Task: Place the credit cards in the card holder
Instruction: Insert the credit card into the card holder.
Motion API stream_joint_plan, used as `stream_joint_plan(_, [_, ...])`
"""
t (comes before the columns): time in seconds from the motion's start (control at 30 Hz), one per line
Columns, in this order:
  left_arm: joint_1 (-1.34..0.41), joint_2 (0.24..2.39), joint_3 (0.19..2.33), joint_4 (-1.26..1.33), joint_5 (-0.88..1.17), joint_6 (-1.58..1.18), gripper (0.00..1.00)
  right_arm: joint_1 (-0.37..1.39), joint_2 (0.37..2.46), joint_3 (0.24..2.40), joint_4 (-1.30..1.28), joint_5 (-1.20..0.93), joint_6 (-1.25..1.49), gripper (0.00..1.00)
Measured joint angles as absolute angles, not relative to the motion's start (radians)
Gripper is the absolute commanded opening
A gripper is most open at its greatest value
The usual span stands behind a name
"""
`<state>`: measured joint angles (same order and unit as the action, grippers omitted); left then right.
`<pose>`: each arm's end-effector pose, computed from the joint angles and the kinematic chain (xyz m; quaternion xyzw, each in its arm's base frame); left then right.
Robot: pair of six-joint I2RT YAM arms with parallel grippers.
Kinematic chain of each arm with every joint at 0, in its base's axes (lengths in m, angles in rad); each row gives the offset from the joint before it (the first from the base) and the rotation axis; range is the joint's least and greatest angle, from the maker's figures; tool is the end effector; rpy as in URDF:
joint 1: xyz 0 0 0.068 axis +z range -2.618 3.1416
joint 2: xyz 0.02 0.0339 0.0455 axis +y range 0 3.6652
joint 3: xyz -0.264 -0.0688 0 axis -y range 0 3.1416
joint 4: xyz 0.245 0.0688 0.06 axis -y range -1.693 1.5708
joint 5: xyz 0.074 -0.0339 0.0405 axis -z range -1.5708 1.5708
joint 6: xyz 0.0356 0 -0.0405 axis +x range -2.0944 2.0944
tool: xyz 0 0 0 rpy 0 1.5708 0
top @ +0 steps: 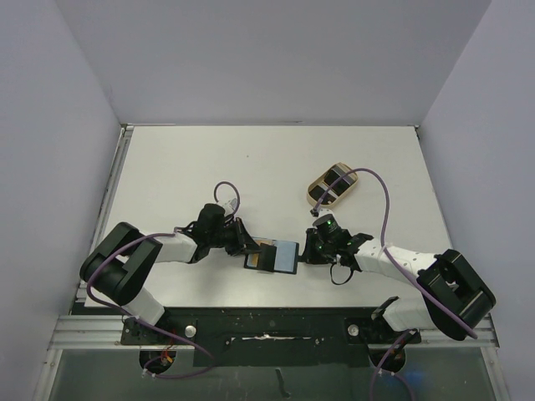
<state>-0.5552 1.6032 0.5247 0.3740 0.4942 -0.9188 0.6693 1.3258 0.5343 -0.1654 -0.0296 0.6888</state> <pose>0.2269 -0.1606 0.1216 -0.0581 0.8841 -0.4379 0.1522 0.1828 0.1460 0.1479 0.0048 0.9532 0.2007 0.2262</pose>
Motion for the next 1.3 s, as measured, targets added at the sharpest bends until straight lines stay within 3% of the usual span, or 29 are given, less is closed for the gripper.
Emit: stream_joint_plan(1.3, [-0.557,1.668,0.569,0.407,0.492,-0.896,0.00,0.672,1.327,0.536,-0.165,-0.028,0.688,0.06])
